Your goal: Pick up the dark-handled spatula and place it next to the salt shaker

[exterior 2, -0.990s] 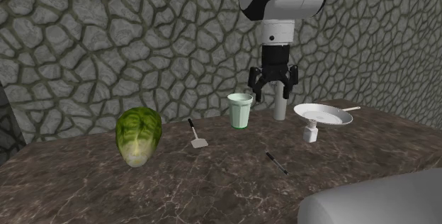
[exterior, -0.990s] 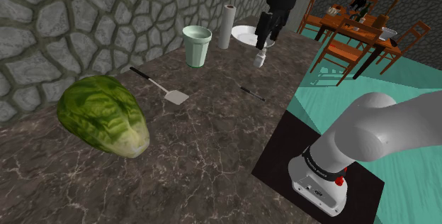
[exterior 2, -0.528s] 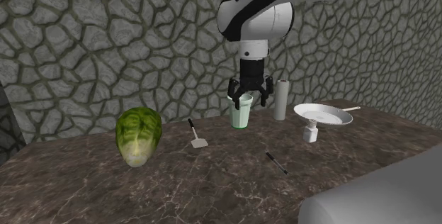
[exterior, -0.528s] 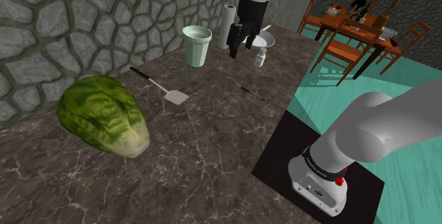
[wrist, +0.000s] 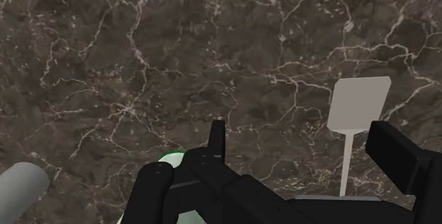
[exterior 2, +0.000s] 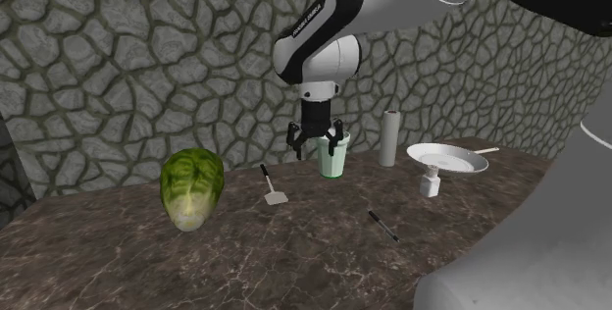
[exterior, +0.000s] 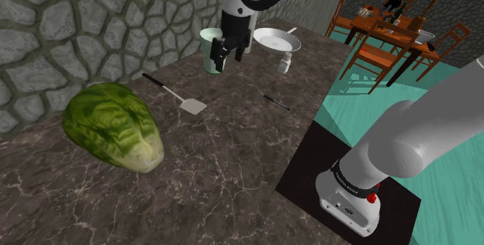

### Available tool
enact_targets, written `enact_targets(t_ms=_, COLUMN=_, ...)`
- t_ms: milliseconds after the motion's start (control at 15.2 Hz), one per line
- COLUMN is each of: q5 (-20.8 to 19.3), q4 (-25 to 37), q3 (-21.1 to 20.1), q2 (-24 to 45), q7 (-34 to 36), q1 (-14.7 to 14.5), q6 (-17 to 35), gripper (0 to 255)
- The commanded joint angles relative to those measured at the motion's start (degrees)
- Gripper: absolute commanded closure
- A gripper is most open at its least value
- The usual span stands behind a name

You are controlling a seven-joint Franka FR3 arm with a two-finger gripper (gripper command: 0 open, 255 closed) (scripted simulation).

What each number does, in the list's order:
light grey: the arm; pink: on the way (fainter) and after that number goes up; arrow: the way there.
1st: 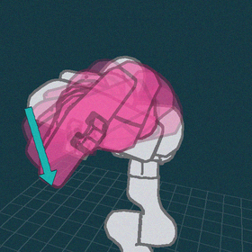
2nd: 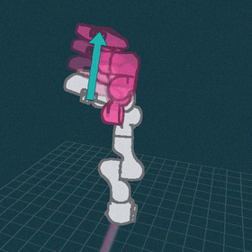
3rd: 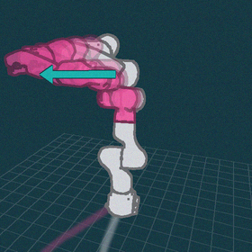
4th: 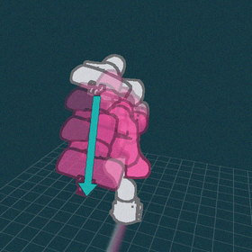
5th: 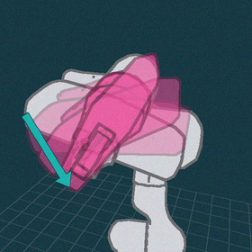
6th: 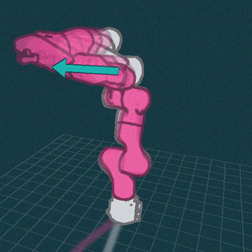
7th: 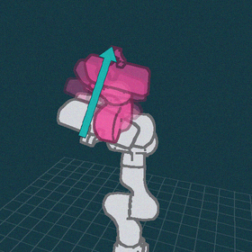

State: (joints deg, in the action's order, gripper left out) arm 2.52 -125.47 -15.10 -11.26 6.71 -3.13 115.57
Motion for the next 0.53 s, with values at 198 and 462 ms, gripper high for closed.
enact_targets(t_ms=198, q5=-2.88, q4=6.49, q3=-2.58, q2=10.09, q7=4.55, q1=-1.18, q6=4.19, gripper=0)
enact_targets(t_ms=462, q5=-6.19, q4=13.04, q3=-3.71, q2=18.60, q7=8.14, q1=-2.71, q6=6.31, gripper=0)
